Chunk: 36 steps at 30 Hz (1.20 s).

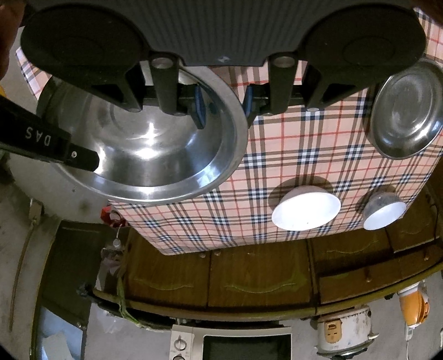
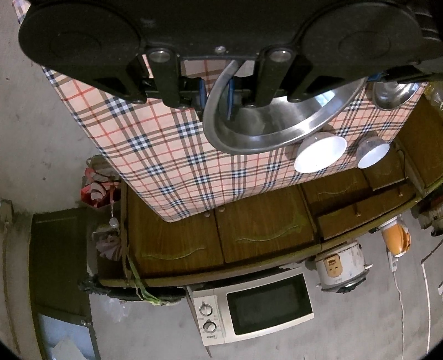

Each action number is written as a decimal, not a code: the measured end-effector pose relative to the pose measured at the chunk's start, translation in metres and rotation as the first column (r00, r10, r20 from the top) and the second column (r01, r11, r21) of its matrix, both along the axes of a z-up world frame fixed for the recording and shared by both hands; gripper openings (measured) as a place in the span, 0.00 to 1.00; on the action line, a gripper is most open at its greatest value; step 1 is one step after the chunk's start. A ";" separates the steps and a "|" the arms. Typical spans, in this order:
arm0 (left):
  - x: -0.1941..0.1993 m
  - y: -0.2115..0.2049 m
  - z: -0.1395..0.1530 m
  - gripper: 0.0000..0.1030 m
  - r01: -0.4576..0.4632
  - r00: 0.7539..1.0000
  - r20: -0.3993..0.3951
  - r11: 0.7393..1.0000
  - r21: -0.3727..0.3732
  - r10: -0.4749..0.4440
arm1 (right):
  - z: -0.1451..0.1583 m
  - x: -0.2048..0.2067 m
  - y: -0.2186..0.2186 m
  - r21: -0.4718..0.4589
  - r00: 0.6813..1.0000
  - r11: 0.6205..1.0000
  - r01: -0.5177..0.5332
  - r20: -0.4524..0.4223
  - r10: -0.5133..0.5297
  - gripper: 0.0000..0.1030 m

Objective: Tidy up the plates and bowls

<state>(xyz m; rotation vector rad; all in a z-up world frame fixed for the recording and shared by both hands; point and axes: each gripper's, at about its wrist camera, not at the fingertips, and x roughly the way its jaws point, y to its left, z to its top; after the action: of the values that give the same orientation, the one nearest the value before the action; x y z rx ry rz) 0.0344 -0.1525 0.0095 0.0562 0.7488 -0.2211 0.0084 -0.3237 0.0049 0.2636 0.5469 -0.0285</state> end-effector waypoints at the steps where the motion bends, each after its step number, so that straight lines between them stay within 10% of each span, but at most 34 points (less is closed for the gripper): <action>1: 0.000 0.000 -0.001 0.27 -0.001 1.000 -0.003 1.000 0.001 0.001 | -0.001 0.001 0.000 0.000 1.000 1.000 -0.001 -0.003 0.001 0.20; 36: 0.011 0.003 -0.053 0.27 -0.010 0.996 -0.089 0.999 0.050 0.014 | -0.077 0.024 -0.001 0.104 0.984 0.994 -0.025 -0.172 0.042 0.20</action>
<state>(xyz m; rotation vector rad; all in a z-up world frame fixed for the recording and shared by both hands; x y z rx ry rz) 0.0449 -0.1493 -0.0431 0.0894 0.8440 -0.1945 0.0324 -0.3247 -0.0719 0.3534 0.7277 0.0093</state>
